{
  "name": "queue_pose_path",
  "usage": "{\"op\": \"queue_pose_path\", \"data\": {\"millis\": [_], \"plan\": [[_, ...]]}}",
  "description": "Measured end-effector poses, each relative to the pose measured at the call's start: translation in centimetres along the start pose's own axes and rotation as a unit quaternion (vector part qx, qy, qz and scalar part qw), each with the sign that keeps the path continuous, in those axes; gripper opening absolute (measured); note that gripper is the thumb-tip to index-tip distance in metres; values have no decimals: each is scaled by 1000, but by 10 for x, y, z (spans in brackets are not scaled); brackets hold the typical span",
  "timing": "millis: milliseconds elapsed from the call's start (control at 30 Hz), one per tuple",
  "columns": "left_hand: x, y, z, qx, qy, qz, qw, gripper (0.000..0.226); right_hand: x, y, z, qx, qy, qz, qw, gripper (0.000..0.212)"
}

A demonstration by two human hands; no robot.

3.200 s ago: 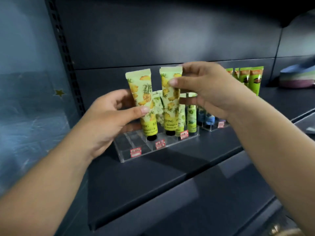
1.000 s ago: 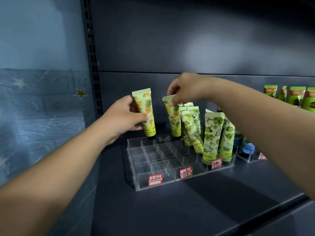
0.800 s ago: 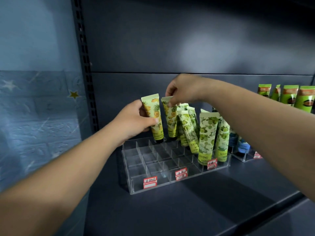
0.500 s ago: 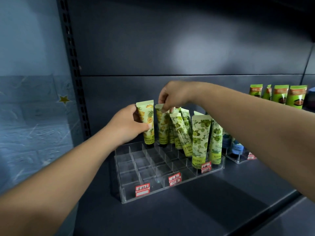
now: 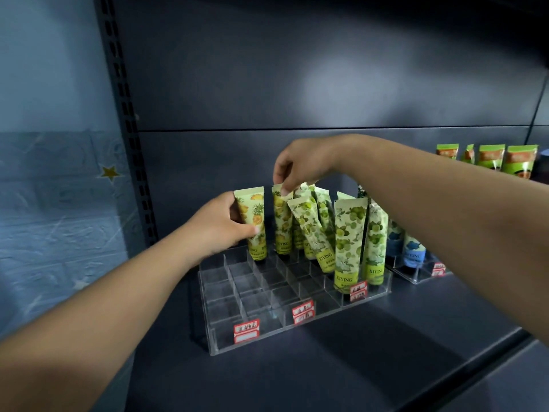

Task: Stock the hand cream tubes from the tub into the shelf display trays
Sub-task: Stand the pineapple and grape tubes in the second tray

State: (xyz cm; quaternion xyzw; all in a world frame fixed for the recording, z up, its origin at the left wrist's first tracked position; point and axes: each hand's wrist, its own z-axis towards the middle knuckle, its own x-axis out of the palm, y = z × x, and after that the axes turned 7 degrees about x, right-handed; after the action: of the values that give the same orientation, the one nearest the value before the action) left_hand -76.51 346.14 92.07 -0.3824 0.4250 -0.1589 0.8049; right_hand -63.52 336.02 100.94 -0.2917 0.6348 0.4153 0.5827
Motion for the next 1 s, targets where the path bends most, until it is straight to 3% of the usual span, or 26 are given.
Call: {"op": "queue_pose_path", "data": {"millis": [333,633,800,1000], "plan": [[5,-1,1,-8,13,9,1000,33,1,-3,-5,12,-8,40,999,6],[1,-3,-3,-13,-2,32,999,36,-2,-10,-17,4,-64,54,996,2],[-14,-15,-15,-3,-69,0,998,29,-10,-16,-40,-25,-166,64,984,12],[-23,-58,-45,82,-196,88,973,28,-7,-27,-89,-83,-340,52,935,20]]}}
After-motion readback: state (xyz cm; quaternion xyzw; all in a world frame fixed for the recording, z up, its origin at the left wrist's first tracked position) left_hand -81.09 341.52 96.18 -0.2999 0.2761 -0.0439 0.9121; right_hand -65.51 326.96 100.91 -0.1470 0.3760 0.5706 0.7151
